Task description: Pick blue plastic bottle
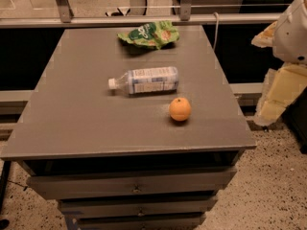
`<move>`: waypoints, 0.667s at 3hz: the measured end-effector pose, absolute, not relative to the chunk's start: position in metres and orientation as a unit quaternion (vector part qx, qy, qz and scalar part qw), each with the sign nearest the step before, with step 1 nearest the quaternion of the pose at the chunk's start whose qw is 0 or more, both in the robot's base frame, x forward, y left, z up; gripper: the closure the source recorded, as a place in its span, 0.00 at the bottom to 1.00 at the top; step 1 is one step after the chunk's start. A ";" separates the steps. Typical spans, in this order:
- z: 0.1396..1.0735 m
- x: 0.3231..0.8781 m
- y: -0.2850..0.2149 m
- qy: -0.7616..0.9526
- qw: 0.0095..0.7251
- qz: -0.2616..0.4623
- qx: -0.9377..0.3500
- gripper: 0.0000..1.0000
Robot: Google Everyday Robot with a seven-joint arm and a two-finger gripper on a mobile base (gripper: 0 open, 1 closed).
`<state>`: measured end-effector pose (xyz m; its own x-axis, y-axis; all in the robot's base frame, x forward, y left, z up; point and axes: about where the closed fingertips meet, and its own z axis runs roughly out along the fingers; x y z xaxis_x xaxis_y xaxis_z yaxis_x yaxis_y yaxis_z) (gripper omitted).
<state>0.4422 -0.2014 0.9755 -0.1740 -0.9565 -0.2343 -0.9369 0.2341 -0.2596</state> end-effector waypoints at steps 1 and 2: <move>0.959 0.466 -0.160 0.740 0.196 -0.002 -0.644 0.00; 0.934 0.497 -0.109 0.716 0.213 0.032 -0.664 0.00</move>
Offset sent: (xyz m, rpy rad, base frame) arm 0.0956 0.1569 -0.0744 0.2051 0.0159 0.2458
